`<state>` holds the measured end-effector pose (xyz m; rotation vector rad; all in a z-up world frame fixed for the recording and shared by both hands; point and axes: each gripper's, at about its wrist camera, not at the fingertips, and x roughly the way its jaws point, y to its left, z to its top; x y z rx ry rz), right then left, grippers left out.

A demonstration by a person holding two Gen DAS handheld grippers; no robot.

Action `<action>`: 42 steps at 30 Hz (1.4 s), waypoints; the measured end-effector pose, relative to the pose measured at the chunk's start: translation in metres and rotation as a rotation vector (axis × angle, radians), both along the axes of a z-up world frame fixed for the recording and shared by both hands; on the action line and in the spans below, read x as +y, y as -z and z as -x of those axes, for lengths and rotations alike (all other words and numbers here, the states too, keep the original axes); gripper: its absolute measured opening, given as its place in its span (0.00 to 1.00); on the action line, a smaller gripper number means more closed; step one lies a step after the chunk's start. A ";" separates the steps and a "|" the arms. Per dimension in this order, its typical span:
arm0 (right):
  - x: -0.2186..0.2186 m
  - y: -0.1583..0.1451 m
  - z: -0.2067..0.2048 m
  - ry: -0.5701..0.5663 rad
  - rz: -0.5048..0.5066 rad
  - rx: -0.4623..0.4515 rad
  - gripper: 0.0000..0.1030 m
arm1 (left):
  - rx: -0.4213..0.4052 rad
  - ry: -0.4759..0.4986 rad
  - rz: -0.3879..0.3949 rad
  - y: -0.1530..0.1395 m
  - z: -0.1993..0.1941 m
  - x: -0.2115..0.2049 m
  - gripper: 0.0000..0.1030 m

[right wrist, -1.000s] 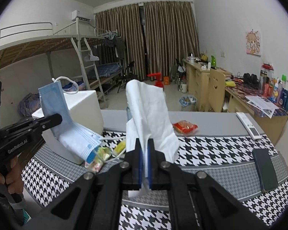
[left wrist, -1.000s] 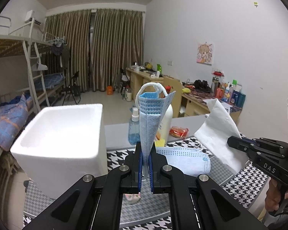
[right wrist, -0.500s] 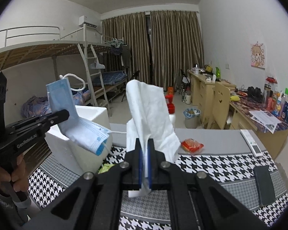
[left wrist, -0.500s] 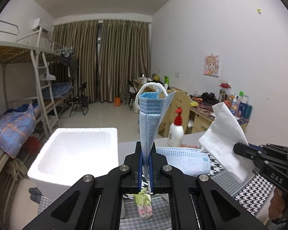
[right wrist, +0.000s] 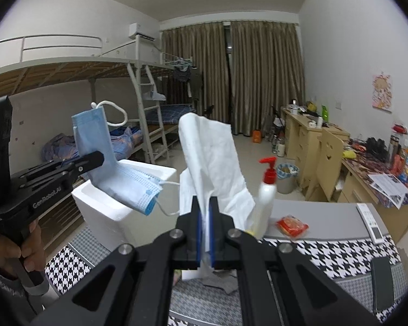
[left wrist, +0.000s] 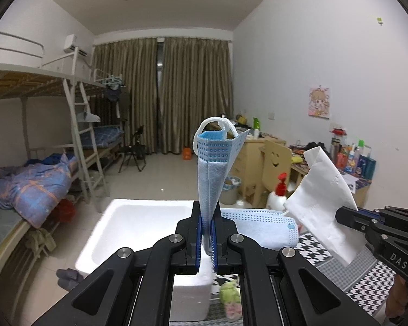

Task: Organize soft objects
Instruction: 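Lift the mask and tissue and carry both over the white foam box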

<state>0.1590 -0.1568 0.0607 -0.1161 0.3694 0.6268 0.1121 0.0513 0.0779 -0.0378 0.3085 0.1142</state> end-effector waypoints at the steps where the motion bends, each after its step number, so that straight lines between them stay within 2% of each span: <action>1: 0.005 -0.001 0.000 -0.008 0.003 -0.003 0.07 | -0.002 -0.012 -0.002 0.000 0.000 0.002 0.06; 15: 0.046 -0.005 -0.011 -0.123 0.026 0.014 0.07 | 0.005 -0.147 -0.033 -0.006 -0.001 0.031 0.06; 28: 0.080 -0.011 -0.020 -0.170 0.046 -0.005 0.07 | 0.022 -0.278 -0.041 0.002 -0.009 0.063 0.06; 42: 0.103 -0.005 -0.032 -0.205 0.059 0.022 0.07 | 0.119 -0.278 -0.015 0.020 -0.038 0.082 0.06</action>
